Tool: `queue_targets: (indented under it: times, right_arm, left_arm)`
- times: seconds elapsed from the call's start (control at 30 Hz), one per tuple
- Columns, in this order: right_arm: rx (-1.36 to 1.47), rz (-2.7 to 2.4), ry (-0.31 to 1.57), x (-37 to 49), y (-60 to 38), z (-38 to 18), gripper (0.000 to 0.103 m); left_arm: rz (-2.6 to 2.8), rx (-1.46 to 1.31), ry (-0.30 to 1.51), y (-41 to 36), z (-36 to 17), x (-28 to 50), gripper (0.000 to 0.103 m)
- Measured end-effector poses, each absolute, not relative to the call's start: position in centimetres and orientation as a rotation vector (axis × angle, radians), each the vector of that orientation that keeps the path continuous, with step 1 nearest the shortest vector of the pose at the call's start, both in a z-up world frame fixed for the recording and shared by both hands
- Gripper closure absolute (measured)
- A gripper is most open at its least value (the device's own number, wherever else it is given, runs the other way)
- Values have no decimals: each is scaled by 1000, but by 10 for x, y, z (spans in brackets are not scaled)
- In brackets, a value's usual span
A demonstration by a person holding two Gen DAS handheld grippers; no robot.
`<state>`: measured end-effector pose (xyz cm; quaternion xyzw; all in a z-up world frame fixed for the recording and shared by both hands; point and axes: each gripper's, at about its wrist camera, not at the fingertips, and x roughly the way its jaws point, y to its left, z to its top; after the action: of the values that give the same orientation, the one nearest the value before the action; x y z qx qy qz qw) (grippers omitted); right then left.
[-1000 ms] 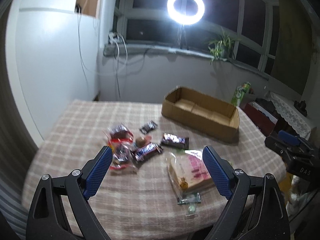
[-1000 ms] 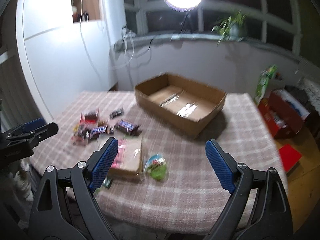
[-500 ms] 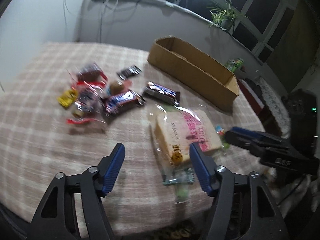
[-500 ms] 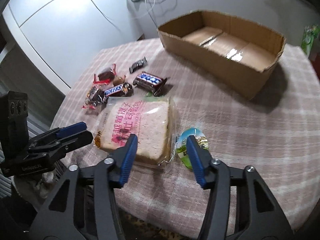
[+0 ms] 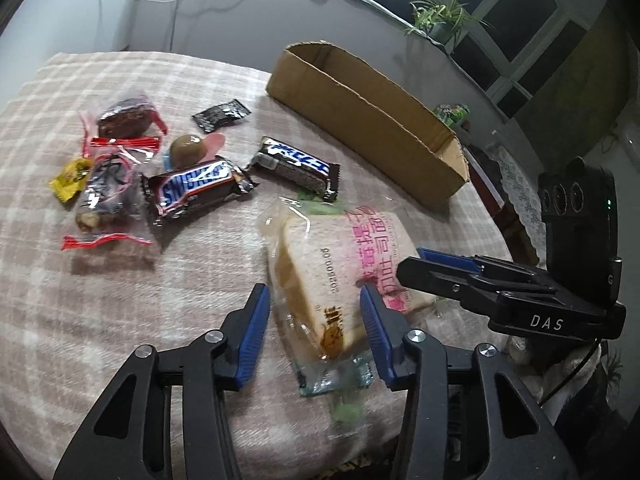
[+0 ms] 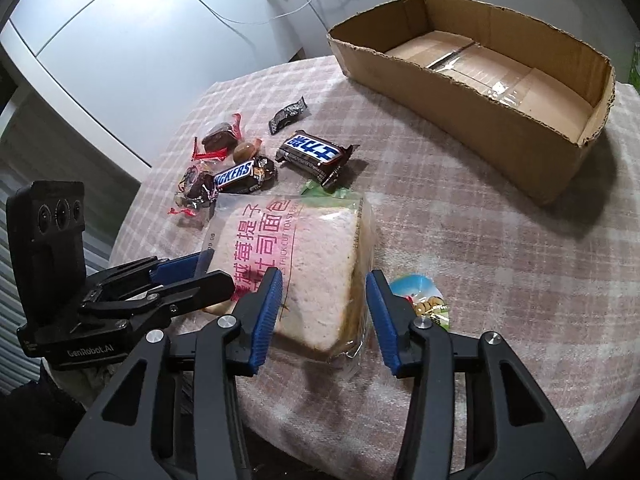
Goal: Organize snacks
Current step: 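Grasp the packaged sandwich bread with the right tool and lift it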
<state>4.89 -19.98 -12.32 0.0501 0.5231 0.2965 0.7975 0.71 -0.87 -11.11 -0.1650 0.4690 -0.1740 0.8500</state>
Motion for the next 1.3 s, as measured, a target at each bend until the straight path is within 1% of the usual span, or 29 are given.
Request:
queue_targets:
  times: [0.33,0.43,0.53,0.6,0.7,0.77,0.87,1.3]
  right_arm:
    - [110,639,1141,49,-198,-126,57]
    - [89,624,1141,49,-196,-127,53]
    - [83,630,1152,52,-195,-128,49]
    - [69,637,1151,51,-190,-127,49]
    - [49,634,1141,48,-185,-124,49]
    - [63,638,1142,49,-187,-124,54]
    - [83,640,1135,51,-190,-120,57]
    - [104,623,1042,62,-211,-78,57]
  left_arm:
    - [-369,-329,992,-15,-112,9,58]
    - [-360,-295,985,-19,-110,10,58]
    - [-359,-257,985,-22,-112,12,55]
    - [-366,-268,994,-20,-112,13,55]
    - [-367,-259,995,-23,-111,12,55]
    - [-356,-254,985,-24,-109,11,55]
    - [-345,-252,971,-22,-106,11,55]
    - [-363,-234,865,-32,-69,29,57]
